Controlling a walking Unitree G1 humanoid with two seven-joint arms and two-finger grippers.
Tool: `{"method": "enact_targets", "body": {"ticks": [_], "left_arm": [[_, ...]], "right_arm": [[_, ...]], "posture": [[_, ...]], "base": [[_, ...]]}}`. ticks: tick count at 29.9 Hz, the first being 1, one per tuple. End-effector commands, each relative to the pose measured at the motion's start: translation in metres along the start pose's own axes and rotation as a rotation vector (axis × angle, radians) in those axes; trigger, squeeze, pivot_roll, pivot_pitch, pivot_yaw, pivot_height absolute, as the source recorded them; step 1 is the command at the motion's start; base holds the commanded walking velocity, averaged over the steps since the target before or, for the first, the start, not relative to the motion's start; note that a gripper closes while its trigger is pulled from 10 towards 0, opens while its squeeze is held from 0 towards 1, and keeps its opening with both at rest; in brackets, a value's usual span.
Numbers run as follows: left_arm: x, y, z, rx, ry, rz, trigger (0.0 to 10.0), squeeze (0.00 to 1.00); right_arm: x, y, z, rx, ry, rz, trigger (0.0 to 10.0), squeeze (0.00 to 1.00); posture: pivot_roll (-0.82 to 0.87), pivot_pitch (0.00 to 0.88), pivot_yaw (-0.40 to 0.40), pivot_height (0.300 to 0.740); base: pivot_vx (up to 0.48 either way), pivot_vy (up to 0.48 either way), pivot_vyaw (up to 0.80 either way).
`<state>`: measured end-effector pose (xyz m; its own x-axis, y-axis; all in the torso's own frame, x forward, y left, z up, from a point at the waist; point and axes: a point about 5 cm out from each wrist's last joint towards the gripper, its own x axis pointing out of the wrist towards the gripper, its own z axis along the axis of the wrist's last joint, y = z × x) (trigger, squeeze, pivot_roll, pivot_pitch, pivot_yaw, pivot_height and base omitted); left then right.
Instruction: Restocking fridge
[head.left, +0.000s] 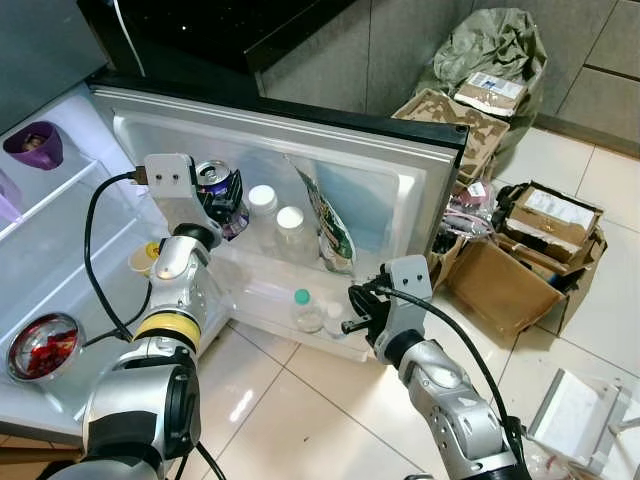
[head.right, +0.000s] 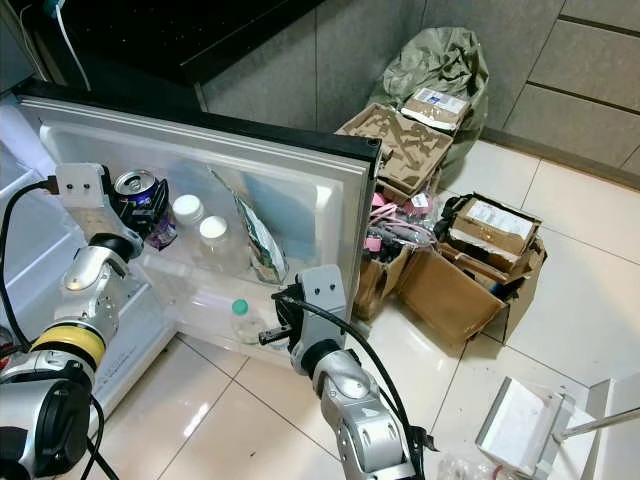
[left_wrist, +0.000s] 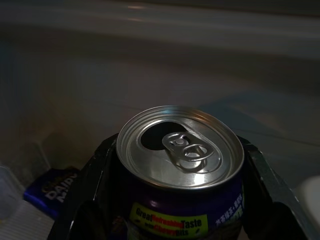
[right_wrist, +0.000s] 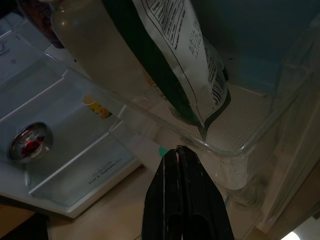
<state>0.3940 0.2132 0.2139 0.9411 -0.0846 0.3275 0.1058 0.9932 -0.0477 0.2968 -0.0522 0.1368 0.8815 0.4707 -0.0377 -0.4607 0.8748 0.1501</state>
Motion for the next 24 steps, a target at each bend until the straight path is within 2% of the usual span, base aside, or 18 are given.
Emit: {"method": "enact_targets", "body": {"ticks": [1, 12, 13, 14, 15, 18, 19, 21, 22, 23, 24], "left_arm": [[-0.005, 0.000, -0.009, -0.005, 0.018, 0.006, 10.0, 0.00], [-0.007, 0.000, -0.014, -0.005, 0.050, 0.011, 10.0, 0.02], [-0.007, 0.000, -0.015, -0.005, 0.057, 0.016, 10.0, 0.47], [-0.007, 0.000, -0.015, -0.005, 0.057, 0.016, 10.0, 0.47], [-0.007, 0.001, -0.016, -0.005, 0.062, 0.020, 10.0, 0.58], [-0.008, 0.001, -0.016, -0.007, 0.065, 0.021, 10.0, 0.58], [-0.008, 0.000, -0.018, -0.012, 0.070, 0.020, 10.0, 0.69], [-0.009, -0.001, -0.020, -0.020, 0.077, 0.015, 10.0, 0.69], [-0.009, -0.002, -0.021, -0.039, 0.085, 0.007, 10.0, 0.66], [-0.009, -0.002, -0.020, -0.039, 0.082, 0.006, 10.0, 0.43], [-0.009, -0.002, -0.020, -0.039, 0.082, 0.006, 10.0, 0.43]], "right_arm": [[-0.001, 0.013, -0.006, 0.078, 0.007, 0.006, 10.0, 0.00], [0.000, 0.014, -0.003, 0.082, 0.000, 0.014, 10.0, 0.00], [0.000, 0.015, -0.002, 0.082, -0.001, 0.015, 10.0, 0.00], [0.000, 0.015, -0.002, 0.082, -0.001, 0.015, 10.0, 0.00], [0.000, 0.015, -0.002, 0.083, -0.002, 0.016, 10.0, 0.00], [0.000, 0.015, -0.002, 0.084, -0.004, 0.017, 10.0, 0.00], [0.000, 0.016, -0.001, 0.084, -0.006, 0.018, 10.0, 0.00], [0.000, 0.015, -0.001, 0.085, -0.008, 0.018, 10.0, 0.00], [0.000, 0.015, -0.001, 0.084, -0.008, 0.017, 10.0, 0.00], [0.000, 0.015, -0.001, 0.085, -0.009, 0.017, 10.0, 0.00], [0.000, 0.015, -0.001, 0.085, -0.009, 0.017, 10.0, 0.00]], "posture": [[-0.13, 0.277, 0.077, 0.740], [-0.13, 0.270, 0.078, 0.740], [-0.13, 0.270, 0.078, 0.740], [-0.13, 0.270, 0.078, 0.740], [-0.13, 0.270, 0.078, 0.740], [-0.13, 0.270, 0.078, 0.740], [-0.13, 0.268, 0.081, 0.740], [-0.13, 0.268, 0.081, 0.740], [-0.13, 0.268, 0.081, 0.740], [-0.13, 0.268, 0.081, 0.740], [-0.13, 0.268, 0.081, 0.740]], "base": [[0.000, 0.000, 0.00], [0.000, 0.000, 0.00], [0.000, 0.000, 0.00], [0.000, 0.000, 0.00], [0.000, 0.000, 0.00], [0.000, 0.000, 0.00], [0.000, 0.000, 0.00], [0.000, 0.000, 0.00], [0.000, 0.000, 0.00], [0.000, 0.000, 0.00], [0.000, 0.000, 0.00]]}}
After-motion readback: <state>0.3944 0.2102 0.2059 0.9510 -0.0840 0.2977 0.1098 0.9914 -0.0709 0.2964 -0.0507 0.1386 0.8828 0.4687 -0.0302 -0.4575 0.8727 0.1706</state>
